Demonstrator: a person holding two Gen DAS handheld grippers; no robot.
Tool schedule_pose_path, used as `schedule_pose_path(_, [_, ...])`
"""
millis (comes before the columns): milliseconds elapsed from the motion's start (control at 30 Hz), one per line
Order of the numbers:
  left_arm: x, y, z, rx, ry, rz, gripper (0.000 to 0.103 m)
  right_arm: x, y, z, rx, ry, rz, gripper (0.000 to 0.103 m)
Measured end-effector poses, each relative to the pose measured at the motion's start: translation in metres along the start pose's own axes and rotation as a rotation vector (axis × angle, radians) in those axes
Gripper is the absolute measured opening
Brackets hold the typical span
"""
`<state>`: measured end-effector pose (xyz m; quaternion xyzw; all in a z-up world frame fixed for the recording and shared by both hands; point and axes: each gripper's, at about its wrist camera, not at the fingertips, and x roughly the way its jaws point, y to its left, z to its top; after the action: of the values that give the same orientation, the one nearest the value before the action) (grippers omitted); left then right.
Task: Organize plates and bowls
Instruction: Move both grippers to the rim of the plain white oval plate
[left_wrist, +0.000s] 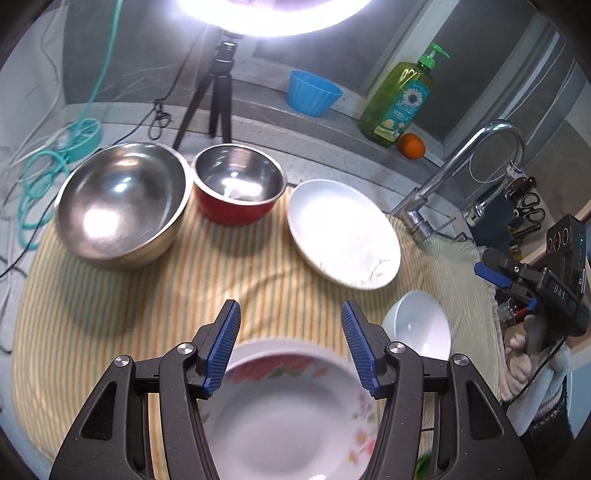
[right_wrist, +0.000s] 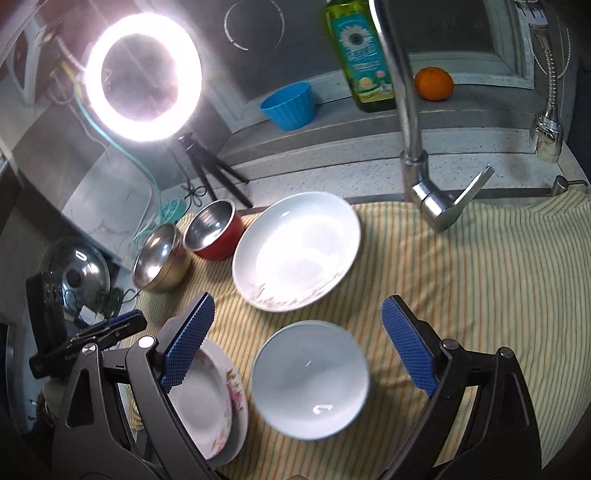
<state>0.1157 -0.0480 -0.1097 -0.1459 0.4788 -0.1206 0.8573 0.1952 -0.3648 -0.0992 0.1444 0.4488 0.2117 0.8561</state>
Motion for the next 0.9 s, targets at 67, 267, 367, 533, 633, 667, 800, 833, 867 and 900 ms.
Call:
schedule_pose_path(67, [0.01, -0.005, 0.007, -0.007, 0.007, -0.012, 0.056, 0.006, -0.008, 0.01, 0.004, -0.002, 0.004, 0.094])
schedule_pose_path(267, [0.042, -0.011, 0.029, -0.04, 0.021, -0.033, 0.056, 0.032, -0.02, 0.032, -0.038, 0.014, -0.032, 0.091])
schedule_pose_path(367, [0.059, -0.01, 0.036, -0.054, 0.04, -0.034, 0.054, 0.048, -0.025, 0.042, -0.069, 0.031, -0.062, 0.083])
schedule_pose_path(533, [0.08, -0.006, 0.041, -0.076, 0.067, -0.02, 0.052, 0.073, -0.029, 0.052, -0.093, 0.071, -0.071, 0.071])
schedule_pose_path(633, [0.087, -0.005, 0.043, -0.072, 0.078, -0.016, 0.049, 0.087, -0.024, 0.053, -0.13, 0.097, -0.082, 0.065])
schedule_pose_path(667, [0.089, -0.005, 0.043, -0.067, 0.083, -0.015, 0.046, 0.092, -0.023, 0.052, -0.142, 0.105, -0.09, 0.063])
schedule_pose_path(800, [0.097, -0.003, 0.046, -0.061, 0.095, -0.012, 0.042, 0.108, -0.023, 0.052, -0.162, 0.138, -0.109, 0.054])
schedule_pose_path(833, [0.099, -0.003, 0.046, -0.061, 0.098, -0.011, 0.041, 0.113, -0.023, 0.053, -0.163, 0.146, -0.115, 0.054])
schedule_pose_path(867, [0.101, -0.003, 0.047, -0.061, 0.101, -0.012, 0.039, 0.118, -0.024, 0.054, -0.164, 0.154, -0.121, 0.052])
schedule_pose_path(900, [0.103, -0.002, 0.048, -0.058, 0.105, -0.013, 0.038, 0.123, -0.024, 0.054, -0.165, 0.162, -0.126, 0.049])
